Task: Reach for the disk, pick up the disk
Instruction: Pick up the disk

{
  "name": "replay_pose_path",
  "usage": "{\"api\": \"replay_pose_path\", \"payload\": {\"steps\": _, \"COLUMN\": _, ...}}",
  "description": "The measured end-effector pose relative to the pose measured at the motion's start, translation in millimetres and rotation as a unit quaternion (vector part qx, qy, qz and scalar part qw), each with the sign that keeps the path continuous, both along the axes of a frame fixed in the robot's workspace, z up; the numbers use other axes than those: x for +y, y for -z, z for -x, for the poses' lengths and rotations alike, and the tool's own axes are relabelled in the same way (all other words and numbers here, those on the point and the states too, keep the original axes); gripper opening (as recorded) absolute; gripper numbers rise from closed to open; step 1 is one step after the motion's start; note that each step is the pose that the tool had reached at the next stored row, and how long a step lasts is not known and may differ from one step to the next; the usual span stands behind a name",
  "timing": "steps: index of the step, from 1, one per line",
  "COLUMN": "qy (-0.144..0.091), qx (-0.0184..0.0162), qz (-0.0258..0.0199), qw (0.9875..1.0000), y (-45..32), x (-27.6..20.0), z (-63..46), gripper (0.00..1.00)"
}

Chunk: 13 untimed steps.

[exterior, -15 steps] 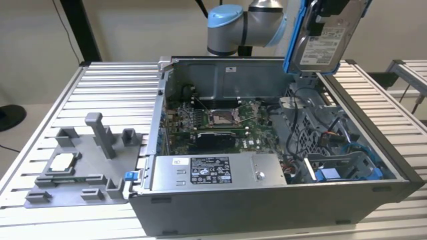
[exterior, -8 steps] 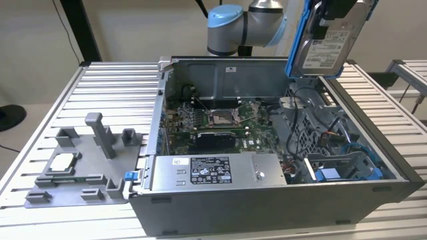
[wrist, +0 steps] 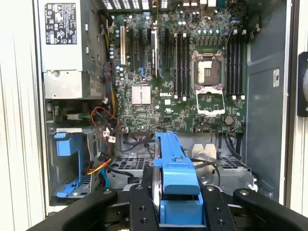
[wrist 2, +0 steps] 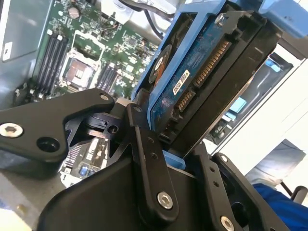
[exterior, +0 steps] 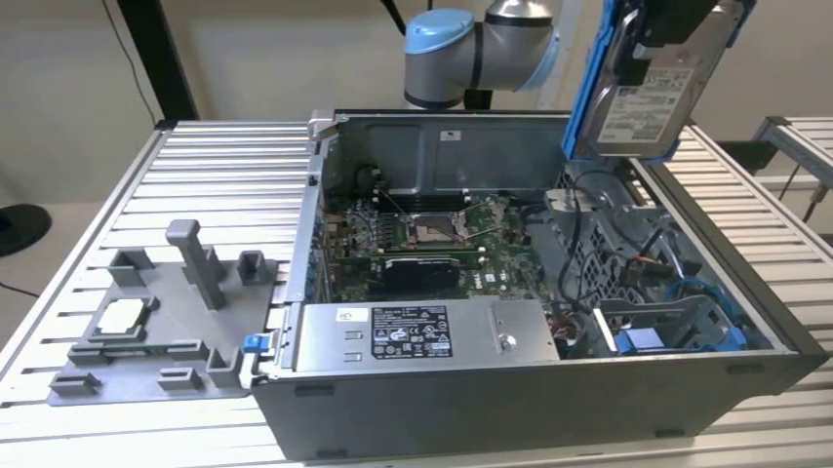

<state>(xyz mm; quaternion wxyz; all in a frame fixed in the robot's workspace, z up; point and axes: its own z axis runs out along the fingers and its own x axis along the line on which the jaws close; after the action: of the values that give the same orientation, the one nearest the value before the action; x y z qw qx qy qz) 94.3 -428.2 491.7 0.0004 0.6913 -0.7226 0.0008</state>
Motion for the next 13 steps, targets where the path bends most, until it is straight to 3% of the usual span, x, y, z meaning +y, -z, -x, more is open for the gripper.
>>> {"api": "replay_pose_path", "payload": {"steps": 13, "qy": 0.0, "qx": 0.0003, "qz": 0.0, "qw": 1.0, "y": 0.3, "x": -22.1, "z": -0.1, "gripper": 0.0}}
